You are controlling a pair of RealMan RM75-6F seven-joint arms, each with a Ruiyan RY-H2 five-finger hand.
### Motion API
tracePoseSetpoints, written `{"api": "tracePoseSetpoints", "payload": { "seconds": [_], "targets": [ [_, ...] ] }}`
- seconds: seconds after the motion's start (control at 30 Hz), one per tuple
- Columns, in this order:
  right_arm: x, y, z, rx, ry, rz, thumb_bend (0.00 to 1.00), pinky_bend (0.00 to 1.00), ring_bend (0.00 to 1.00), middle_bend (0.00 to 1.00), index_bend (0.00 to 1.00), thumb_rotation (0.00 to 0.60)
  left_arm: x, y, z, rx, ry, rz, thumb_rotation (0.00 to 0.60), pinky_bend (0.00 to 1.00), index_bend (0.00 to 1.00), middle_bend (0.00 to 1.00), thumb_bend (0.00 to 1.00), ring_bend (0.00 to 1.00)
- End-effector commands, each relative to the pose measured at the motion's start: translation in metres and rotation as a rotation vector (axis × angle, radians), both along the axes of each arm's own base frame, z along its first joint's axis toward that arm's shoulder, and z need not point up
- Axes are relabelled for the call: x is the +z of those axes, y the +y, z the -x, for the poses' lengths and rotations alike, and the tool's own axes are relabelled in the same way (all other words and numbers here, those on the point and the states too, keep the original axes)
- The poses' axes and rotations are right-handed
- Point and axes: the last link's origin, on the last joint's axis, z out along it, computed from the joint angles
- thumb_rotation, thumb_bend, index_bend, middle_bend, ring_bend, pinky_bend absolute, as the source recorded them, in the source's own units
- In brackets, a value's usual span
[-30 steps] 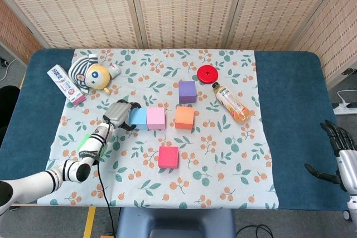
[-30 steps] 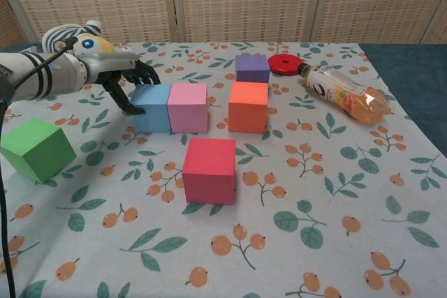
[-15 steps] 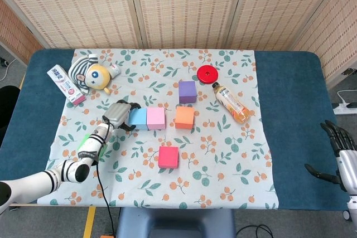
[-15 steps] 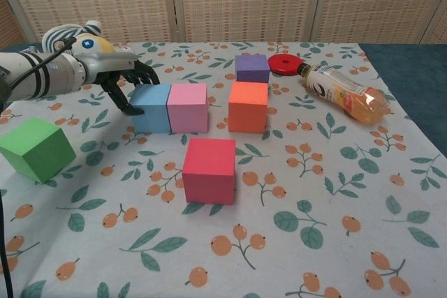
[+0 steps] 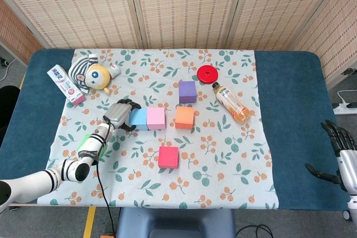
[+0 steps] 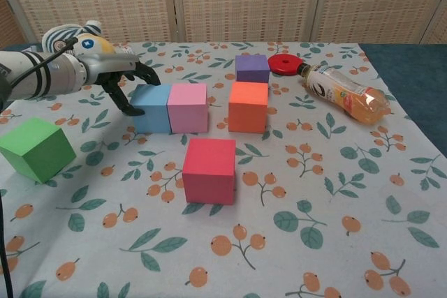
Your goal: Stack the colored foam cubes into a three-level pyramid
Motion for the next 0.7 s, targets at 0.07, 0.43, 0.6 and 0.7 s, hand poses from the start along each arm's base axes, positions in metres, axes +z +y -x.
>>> {"api": "tracePoseSetpoints", "payload": {
  "seconds": [0.07, 0.43, 0.6, 0.7],
  "targets": [
    [0.0003, 0.0001, 0.0, 0.001, -0.001, 0.001, 0.0, 0.0, 0.0, 0.0, 0.0, 0.6, 0.0003, -0.0005, -0.0003, 0.002, -0.001, 0.001, 0.6, 0.06, 0.27, 0.11, 0.32, 0.0],
    [-0.0013, -0.0011, 0.0008, 0.003, -0.004, -0.005, 0.0, 0.0, 0.0, 0.0, 0.0, 0.6, 0.0013, -0.0012, -0.0047, -0.003, -0.004, 0.008, 0.6, 0.03, 0.23, 0.0, 0.32, 0.0],
    [-0.0012, -0.0001, 0.0029, -0.007, -0.005, -0.004, 0.0, 0.0, 0.0, 0.0, 0.0, 0.6, 0.0008, -0.0014, -0.0067, -0.003, -0.012, 0.01, 0.6, 0.02, 0.22, 0.0, 0.32, 0.0],
    [-0.0015, -0.0004, 0.0025, -0.003, -0.008, -0.004, 0.0, 0.0, 0.0, 0.0, 0.0, 0.6, -0.0002, -0.001, -0.0075, -0.003, -0.013, 0.013, 0.6, 0.01, 0.21, 0.0, 0.32, 0.0]
  ]
}}
